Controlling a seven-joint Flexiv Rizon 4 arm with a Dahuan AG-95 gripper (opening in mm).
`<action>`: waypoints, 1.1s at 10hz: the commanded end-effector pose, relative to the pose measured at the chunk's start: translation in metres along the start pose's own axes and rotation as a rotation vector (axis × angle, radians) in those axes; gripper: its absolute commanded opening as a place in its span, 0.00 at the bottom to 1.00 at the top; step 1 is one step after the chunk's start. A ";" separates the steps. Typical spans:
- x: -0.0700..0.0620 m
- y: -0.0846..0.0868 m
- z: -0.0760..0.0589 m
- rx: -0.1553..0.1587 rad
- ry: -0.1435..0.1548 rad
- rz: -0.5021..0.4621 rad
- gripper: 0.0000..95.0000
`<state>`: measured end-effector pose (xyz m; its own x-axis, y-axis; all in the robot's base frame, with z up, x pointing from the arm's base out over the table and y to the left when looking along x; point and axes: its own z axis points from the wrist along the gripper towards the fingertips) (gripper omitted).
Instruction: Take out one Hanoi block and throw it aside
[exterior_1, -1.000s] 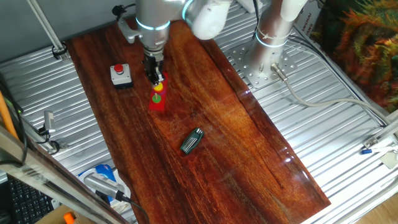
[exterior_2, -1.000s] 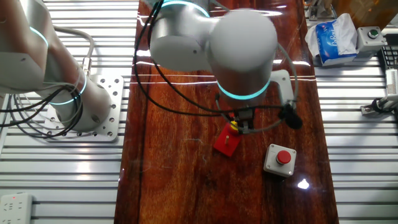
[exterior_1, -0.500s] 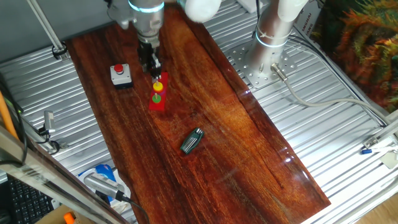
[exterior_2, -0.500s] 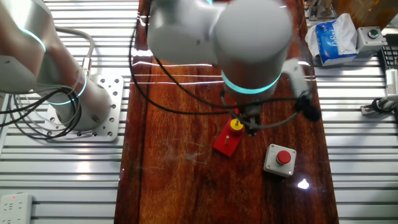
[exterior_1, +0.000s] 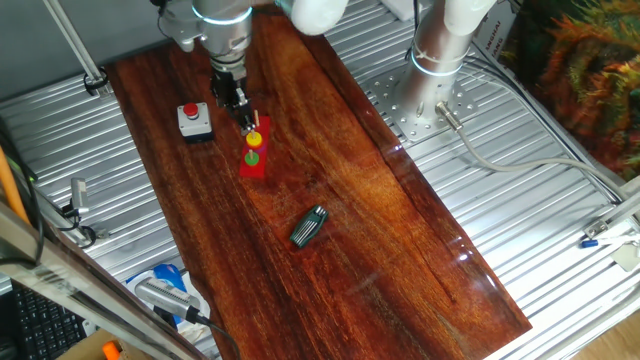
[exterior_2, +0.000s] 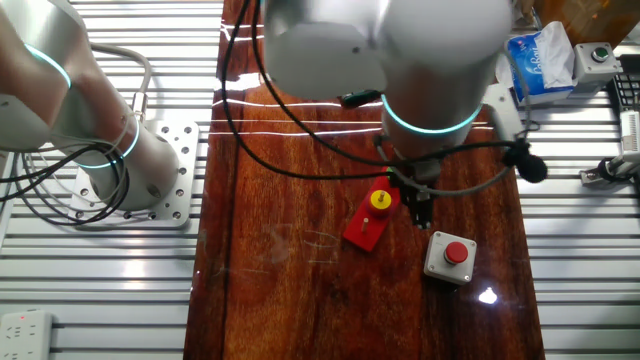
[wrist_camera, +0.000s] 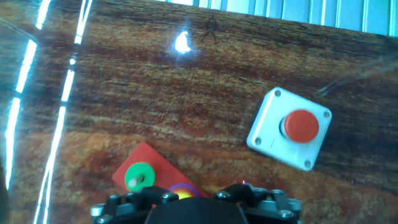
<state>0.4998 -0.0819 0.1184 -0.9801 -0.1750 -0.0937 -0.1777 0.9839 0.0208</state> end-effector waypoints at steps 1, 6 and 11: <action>0.001 0.000 0.000 -0.020 0.003 -0.026 1.00; 0.001 0.000 0.000 -0.001 0.055 -0.017 0.00; 0.006 -0.001 0.002 0.008 0.057 0.086 0.00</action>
<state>0.4968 -0.0832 0.1150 -0.9941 -0.1041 -0.0297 -0.1047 0.9944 0.0172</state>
